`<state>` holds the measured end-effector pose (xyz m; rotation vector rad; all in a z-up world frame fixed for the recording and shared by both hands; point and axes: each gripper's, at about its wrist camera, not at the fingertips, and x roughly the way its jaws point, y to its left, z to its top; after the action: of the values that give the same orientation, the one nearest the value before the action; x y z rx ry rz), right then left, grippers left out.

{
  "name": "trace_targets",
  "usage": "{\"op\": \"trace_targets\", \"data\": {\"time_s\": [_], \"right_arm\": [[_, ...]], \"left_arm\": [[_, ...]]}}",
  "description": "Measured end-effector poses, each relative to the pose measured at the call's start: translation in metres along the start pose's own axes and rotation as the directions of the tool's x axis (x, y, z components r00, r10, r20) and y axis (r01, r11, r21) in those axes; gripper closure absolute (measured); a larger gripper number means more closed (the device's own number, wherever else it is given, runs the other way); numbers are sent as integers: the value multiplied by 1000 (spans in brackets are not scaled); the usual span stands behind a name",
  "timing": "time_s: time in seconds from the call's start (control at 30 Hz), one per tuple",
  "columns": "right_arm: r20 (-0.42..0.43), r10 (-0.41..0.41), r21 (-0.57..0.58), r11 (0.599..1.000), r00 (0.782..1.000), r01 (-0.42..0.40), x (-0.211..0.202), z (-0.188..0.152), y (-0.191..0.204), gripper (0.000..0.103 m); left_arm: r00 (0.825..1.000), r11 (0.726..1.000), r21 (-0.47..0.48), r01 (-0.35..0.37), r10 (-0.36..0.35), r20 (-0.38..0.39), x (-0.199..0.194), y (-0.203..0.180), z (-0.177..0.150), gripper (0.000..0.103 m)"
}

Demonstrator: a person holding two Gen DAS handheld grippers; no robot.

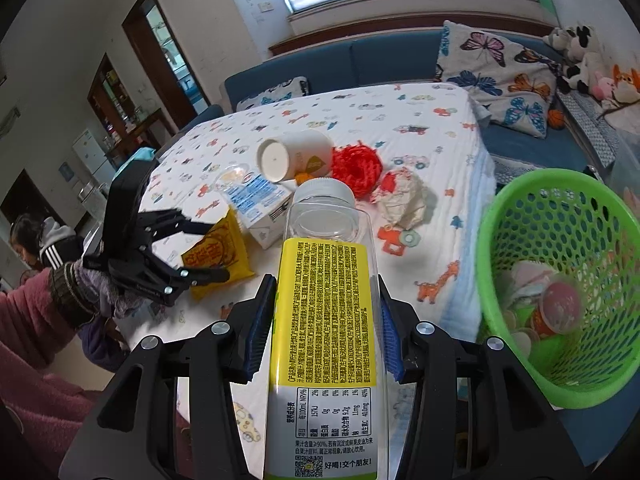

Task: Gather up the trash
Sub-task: 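Grasp the yellow pastry bag with the left gripper while the right carries the bottle toward the basket, then lower the bottle into the green basket and open the right gripper while the left carries the bag over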

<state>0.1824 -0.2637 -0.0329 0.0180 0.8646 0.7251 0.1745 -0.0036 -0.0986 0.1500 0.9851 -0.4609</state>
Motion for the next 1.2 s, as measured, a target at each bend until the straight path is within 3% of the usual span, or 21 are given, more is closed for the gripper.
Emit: {"op": "trace_targets", "data": {"time_s": [0.23,0.43,0.6,0.8,1.0,1.1,1.2], "right_arm": [[54,-61,64,996,997,57,-16,4,-24,55],[96,-130,127,985,987,117,-33,6,-51,55],[110,-204,163,969,973,185,-46,7,-76,55],[84,-351,230,917,933,325,-55,3,-122,55],[-17,-463,312,840,886,444,-39,-9,-173,55],[-83,-524,345,783,848,518,-28,-14,-198,55],[-133,-553,392,733,823,556,-20,-20,-218,55]], "left_arm": [[999,999,-21,45,-45,14,-9,-2,-1,74],[998,998,-45,52,-51,28,-16,-3,1,85],[996,997,-35,62,-60,64,-34,-11,9,89],[987,995,-4,100,-98,123,-54,-25,31,90],[978,991,24,131,-134,162,-57,-43,61,90],[973,988,46,147,-153,174,-53,-54,81,90],[968,985,72,159,-170,184,-47,-69,106,90]]}}
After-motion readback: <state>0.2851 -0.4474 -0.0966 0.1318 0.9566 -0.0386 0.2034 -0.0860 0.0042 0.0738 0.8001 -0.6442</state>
